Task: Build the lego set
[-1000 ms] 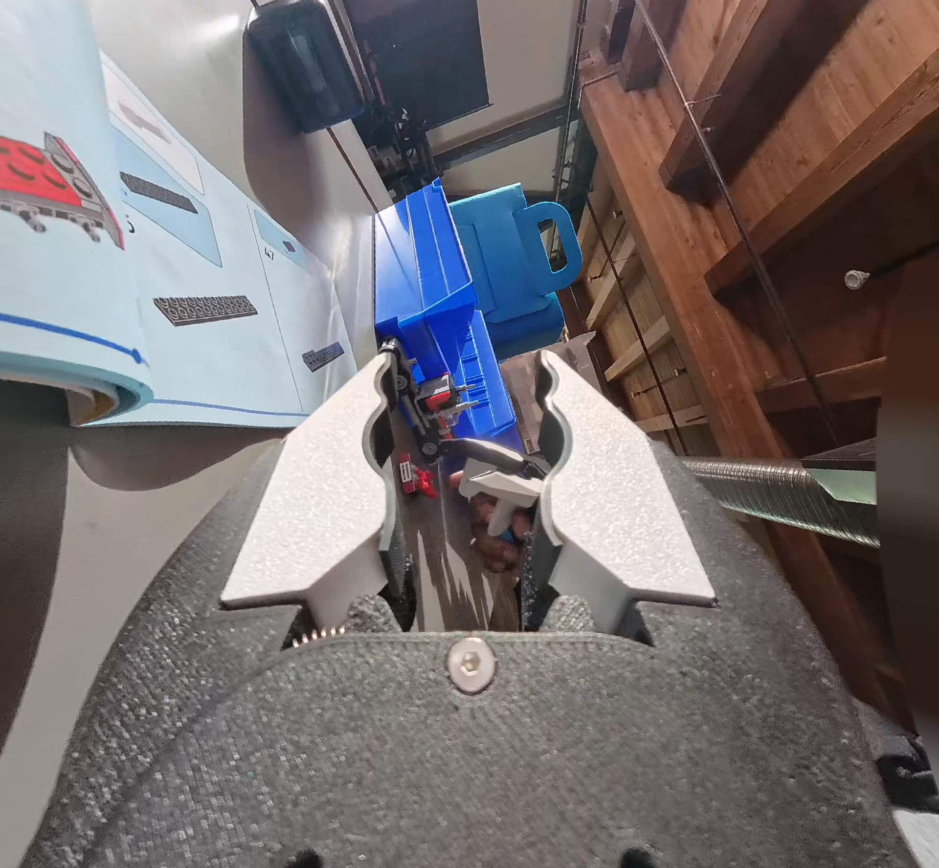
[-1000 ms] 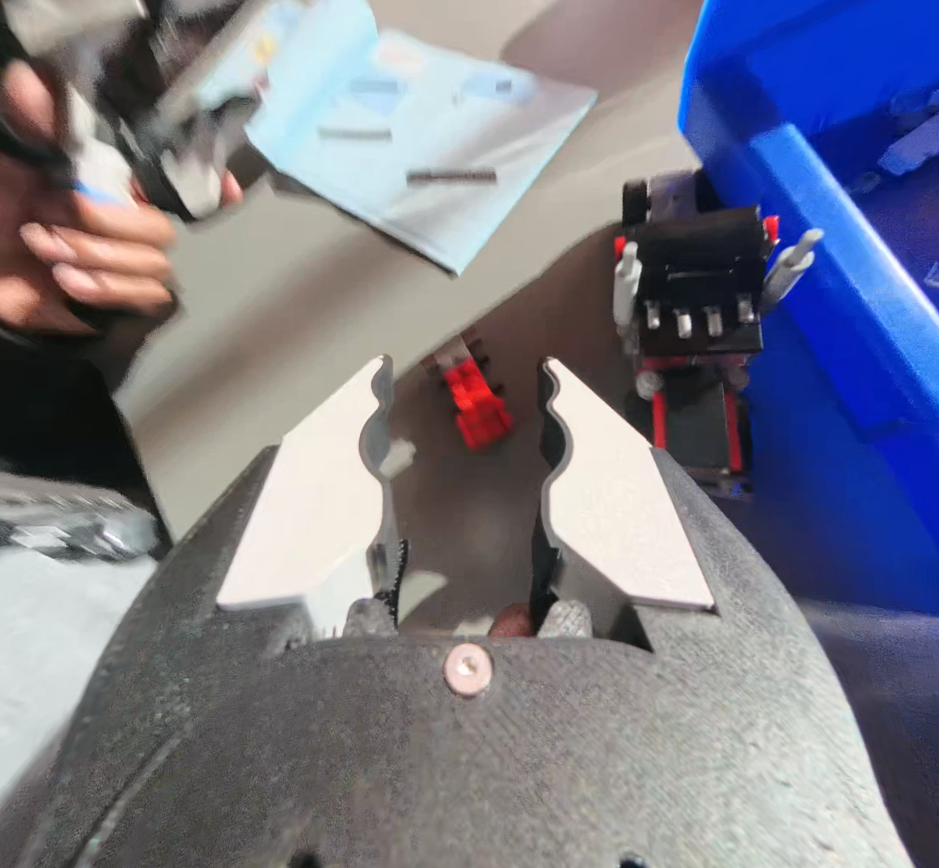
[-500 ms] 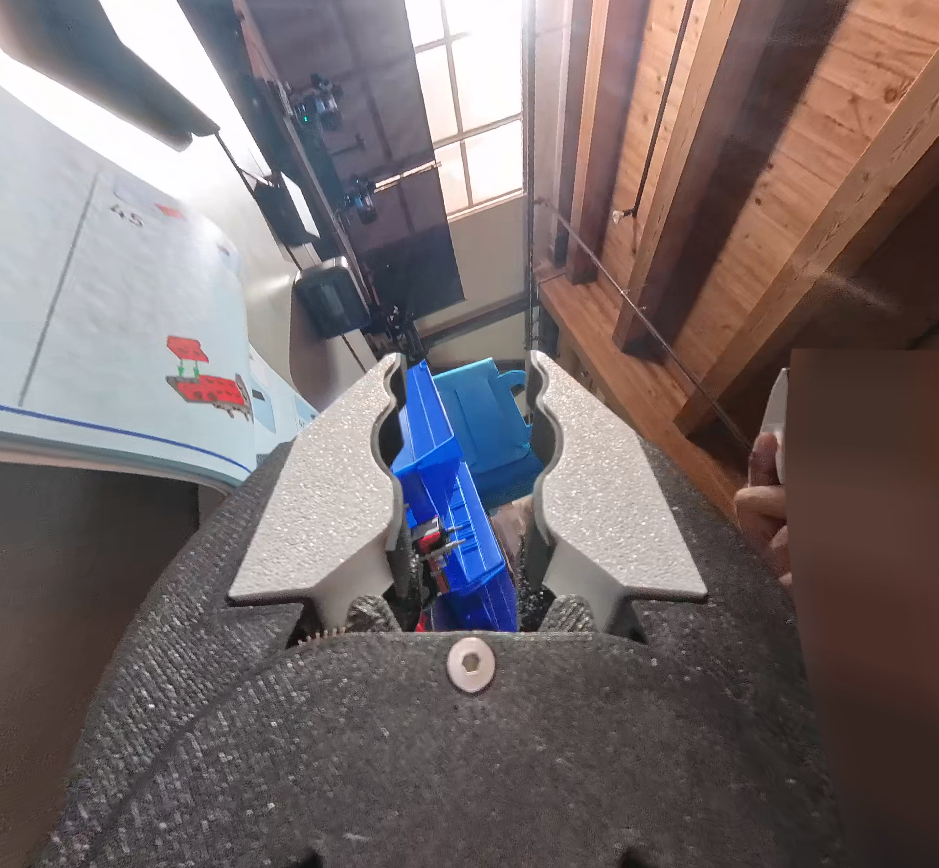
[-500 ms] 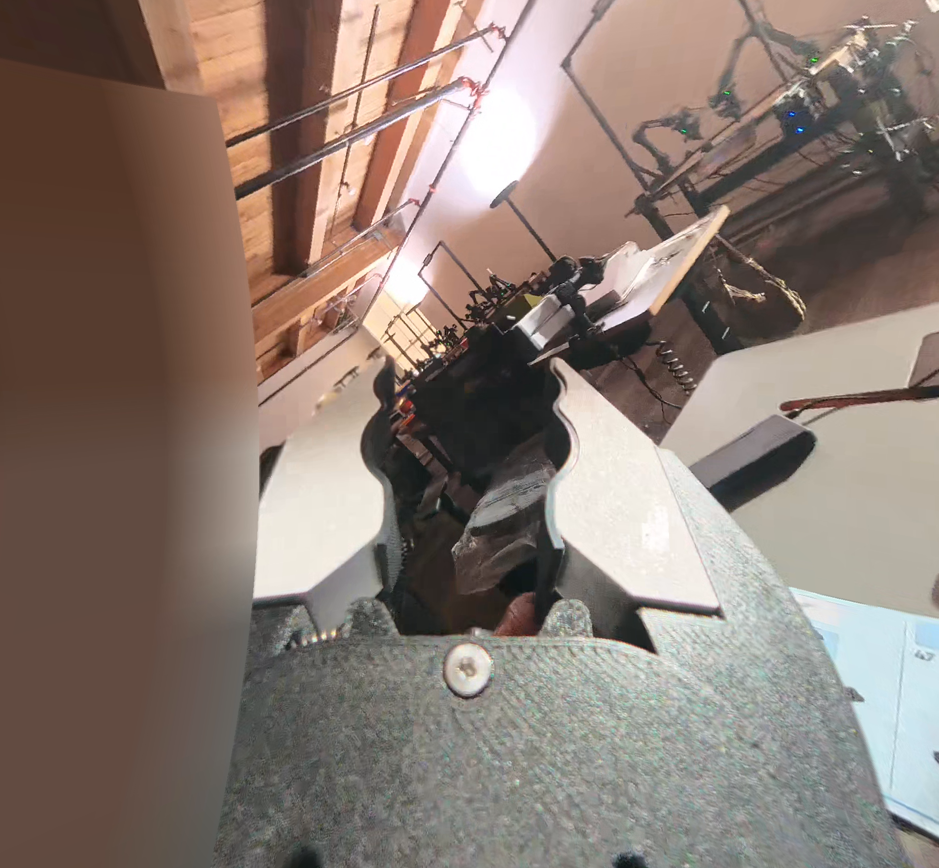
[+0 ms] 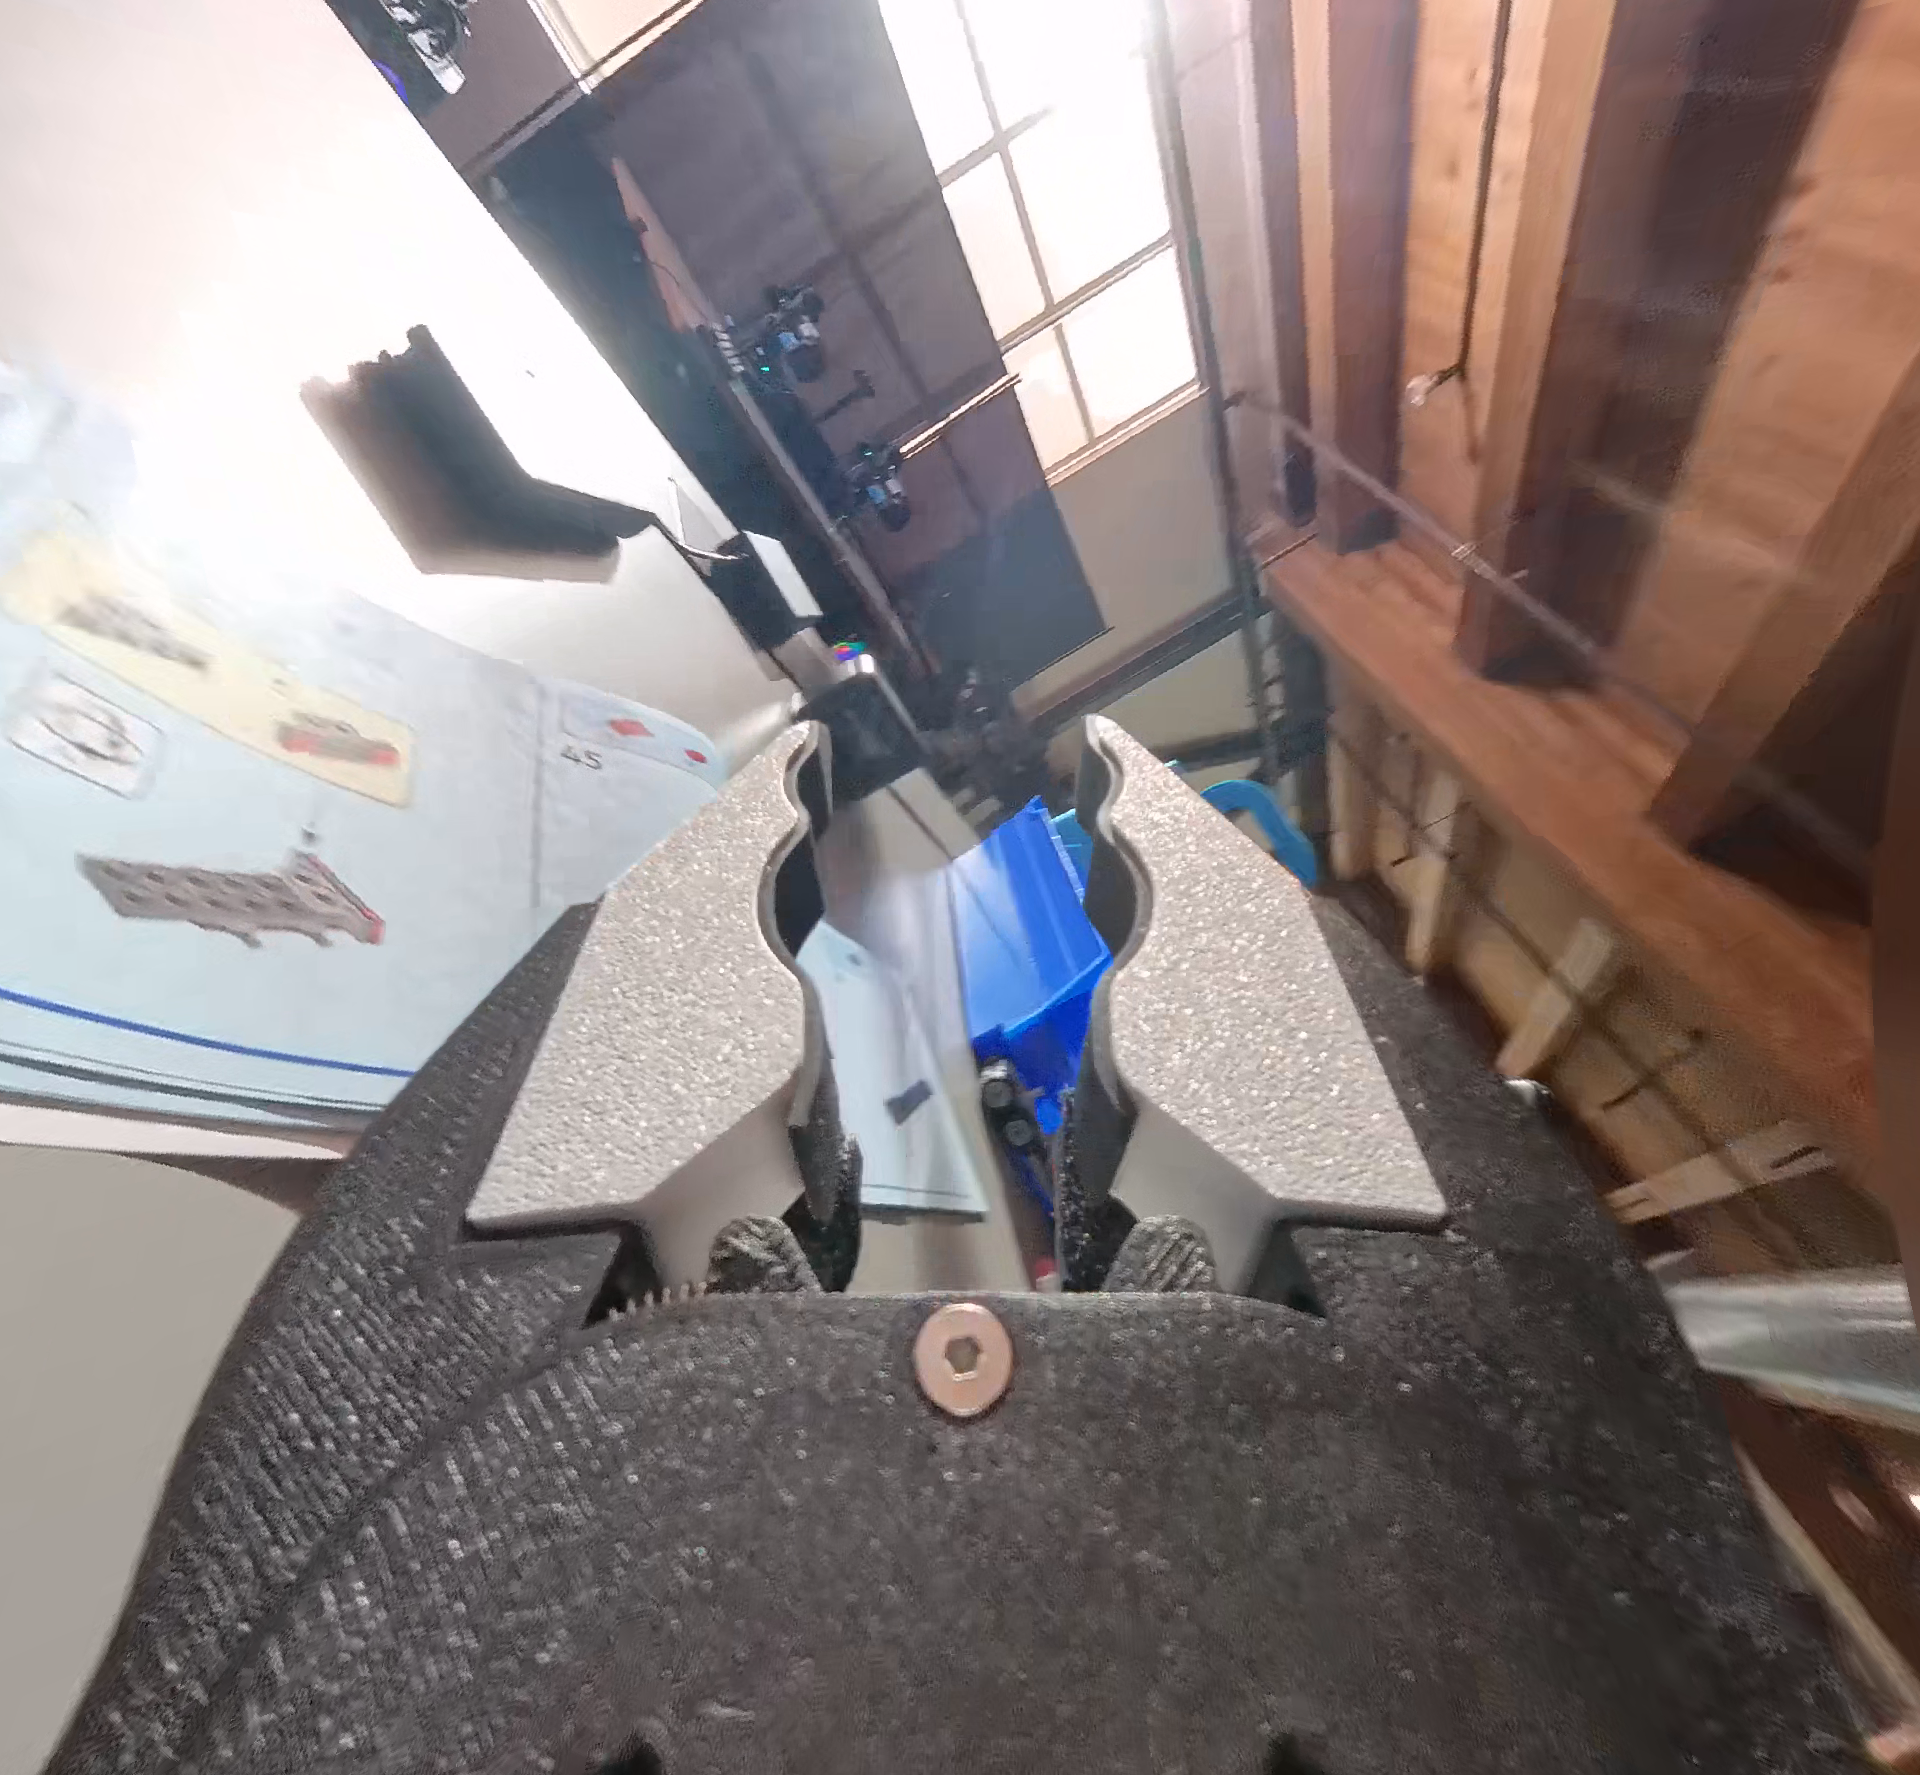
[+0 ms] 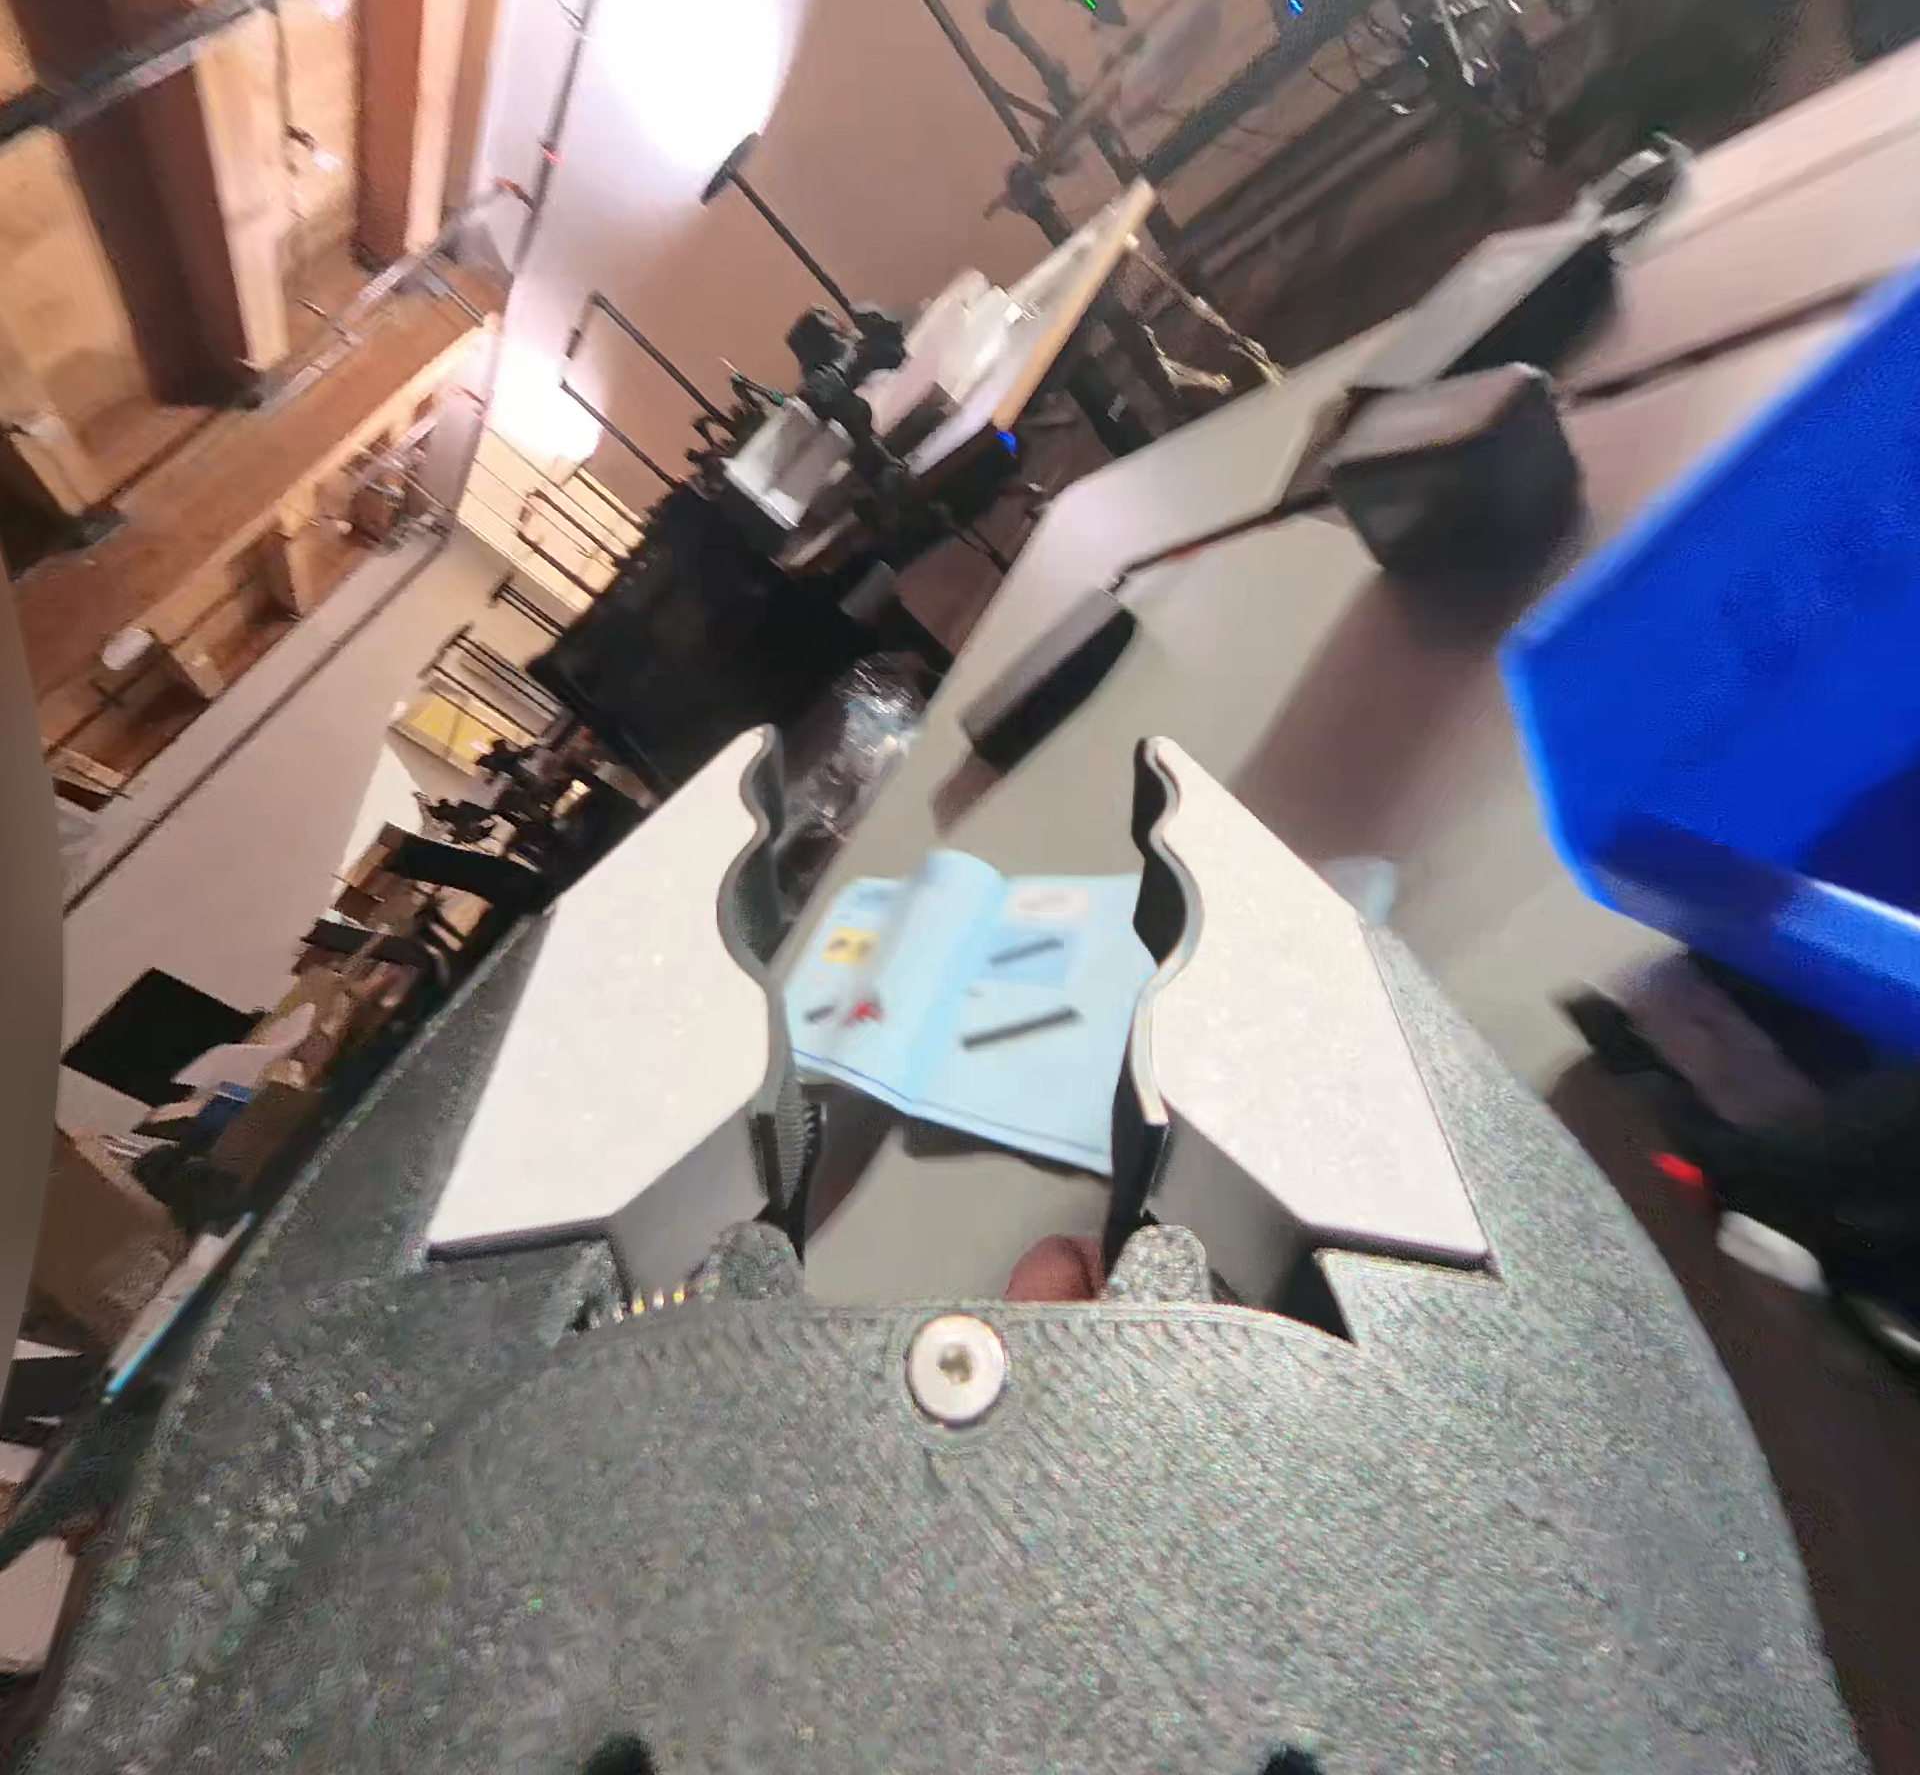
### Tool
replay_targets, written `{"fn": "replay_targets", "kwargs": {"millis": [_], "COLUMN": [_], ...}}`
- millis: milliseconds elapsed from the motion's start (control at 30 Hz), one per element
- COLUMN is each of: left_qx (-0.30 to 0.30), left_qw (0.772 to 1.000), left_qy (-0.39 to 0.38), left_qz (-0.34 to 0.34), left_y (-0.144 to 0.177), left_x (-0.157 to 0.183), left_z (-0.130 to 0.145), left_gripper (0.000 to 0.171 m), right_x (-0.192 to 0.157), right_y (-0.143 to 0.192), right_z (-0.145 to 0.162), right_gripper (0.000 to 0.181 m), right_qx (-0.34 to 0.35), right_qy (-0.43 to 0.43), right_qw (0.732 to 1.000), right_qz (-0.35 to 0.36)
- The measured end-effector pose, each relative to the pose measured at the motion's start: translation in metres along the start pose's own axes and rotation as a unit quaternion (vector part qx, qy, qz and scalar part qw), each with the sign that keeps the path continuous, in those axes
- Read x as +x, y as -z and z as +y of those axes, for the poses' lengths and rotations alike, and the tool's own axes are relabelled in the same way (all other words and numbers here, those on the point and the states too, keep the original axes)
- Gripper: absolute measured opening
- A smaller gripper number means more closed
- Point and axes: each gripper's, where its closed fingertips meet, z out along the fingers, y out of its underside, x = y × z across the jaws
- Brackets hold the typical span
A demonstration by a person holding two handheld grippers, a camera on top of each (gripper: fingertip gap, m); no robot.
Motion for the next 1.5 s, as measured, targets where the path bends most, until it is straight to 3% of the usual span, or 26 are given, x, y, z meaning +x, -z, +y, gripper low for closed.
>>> {"fn": "replay_targets", "kwargs": {"millis": [133,167,200,267,500,700,1100,1367,1500], "left_qx": [-0.032,-0.036,-0.040,-0.048,-0.084,-0.101,-0.111,-0.097,-0.098], "left_qw": [0.988,0.982,0.975,0.964,0.958,0.955,0.954,0.957,0.955], "left_qy": [-0.130,-0.162,-0.190,-0.228,-0.242,-0.237,-0.233,-0.229,-0.231], "left_qz": [-0.075,-0.094,-0.109,-0.127,-0.128,-0.149,-0.153,-0.151,-0.156], "left_y": [0.007,0.009,0.010,0.011,-0.002,-0.004,-0.005,-0.004,-0.004], "left_x": [-0.022,-0.028,-0.033,-0.041,-0.051,-0.060,-0.063,-0.062,-0.063], "left_z": [-0.018,-0.023,-0.027,-0.031,-0.021,-0.018,-0.015,-0.019,-0.018], "left_gripper": [0.052,0.053,0.054,0.055,0.060,0.060,0.059,0.058,0.058], "right_x": [0.089,0.102,0.109,0.118,0.098,0.100,0.102,0.089,0.087], "right_y": [0.044,0.055,0.065,0.079,0.089,0.094,0.131,0.160,0.159], "right_z": [0.032,0.038,0.040,0.042,0.047,0.045,0.029,-0.020,-0.056], "right_gripper": [0.070,0.069,0.055,0.059,0.058,0.060,0.051,0.044,0.040], "right_qx": [-0.044,-0.051,-0.048,-0.044,-0.024,-0.020,-0.030,0.002,-0.051], "right_qy": [0.024,0.034,0.050,0.085,0.199,0.166,0.209,0.264,0.340], "right_qw": [0.995,0.993,0.992,0.988,0.975,0.983,0.977,0.964,0.939], "right_qz": [0.083,0.097,0.103,0.120,0.097,0.080,0.040,0.018,0.009]}}
